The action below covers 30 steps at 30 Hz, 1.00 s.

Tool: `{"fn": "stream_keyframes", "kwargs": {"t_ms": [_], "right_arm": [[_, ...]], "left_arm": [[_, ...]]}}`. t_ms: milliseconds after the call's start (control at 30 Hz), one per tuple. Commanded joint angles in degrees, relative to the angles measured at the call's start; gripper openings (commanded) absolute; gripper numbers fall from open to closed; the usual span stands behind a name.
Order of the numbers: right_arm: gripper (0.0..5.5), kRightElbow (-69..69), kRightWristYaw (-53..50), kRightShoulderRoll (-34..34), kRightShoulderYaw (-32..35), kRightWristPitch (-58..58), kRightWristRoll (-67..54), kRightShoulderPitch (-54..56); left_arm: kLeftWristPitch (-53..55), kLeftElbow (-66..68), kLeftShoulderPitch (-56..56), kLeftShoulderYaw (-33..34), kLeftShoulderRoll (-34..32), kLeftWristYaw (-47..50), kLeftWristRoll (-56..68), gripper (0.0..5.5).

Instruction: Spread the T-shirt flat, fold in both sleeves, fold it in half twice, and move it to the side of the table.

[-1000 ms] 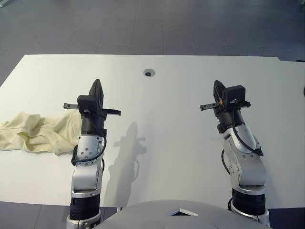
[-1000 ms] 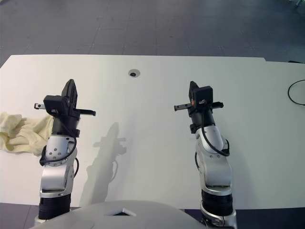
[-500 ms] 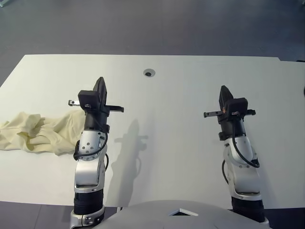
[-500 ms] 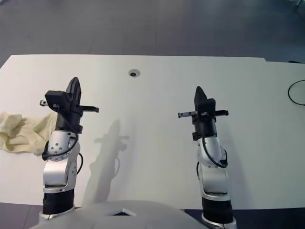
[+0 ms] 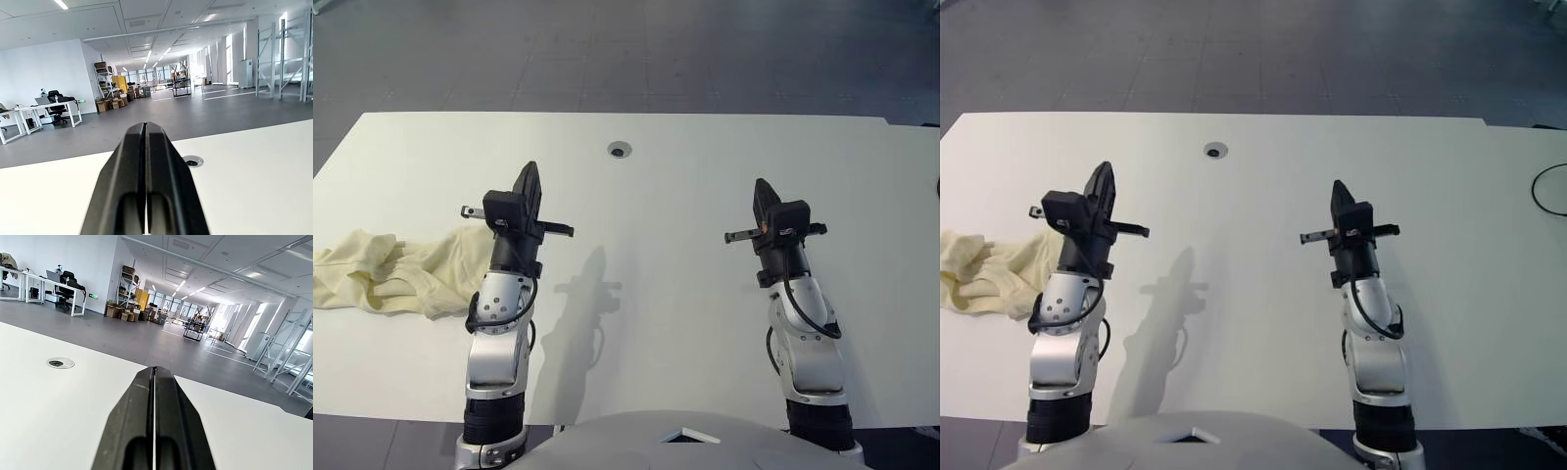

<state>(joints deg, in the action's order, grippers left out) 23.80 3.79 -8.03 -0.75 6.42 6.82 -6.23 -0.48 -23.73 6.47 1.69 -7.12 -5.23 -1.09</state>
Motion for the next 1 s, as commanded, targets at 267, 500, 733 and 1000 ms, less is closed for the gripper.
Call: {"fn": "stream_keyframes", "kwargs": {"t_ms": [267, 500, 733, 1000], "right_arm": [[0.00, 0.19, 0.21, 0.08, -0.08, 1.56, -0.05, -0.62], [0.00, 0.00, 0.01, 0.15, -0.34, 1.61, 0.45, -0.83], [0.00, 0.61, 0.32, -0.60, 1.01, 2.34, 0.19, -1.64], [0.00, 1.53, 0.15, -0.21, 0.55, 3.18, 0.39, -2.30]], "left_arm": [[-0.40, 0.34, 0.14, 0.87, -0.95, -0.30, -0.39, 0.01], [-0.55, 0.48, 0.19, 0.97, -2.01, -0.80, -1.07, 0.01], [5.07, -0.81, 9.36, 12.69, -15.29, -4.12, -9.62, 0.01], [12.88, 3.92, 13.23, 12.90, -23.14, -9.57, -16.44, 0.01]]}}
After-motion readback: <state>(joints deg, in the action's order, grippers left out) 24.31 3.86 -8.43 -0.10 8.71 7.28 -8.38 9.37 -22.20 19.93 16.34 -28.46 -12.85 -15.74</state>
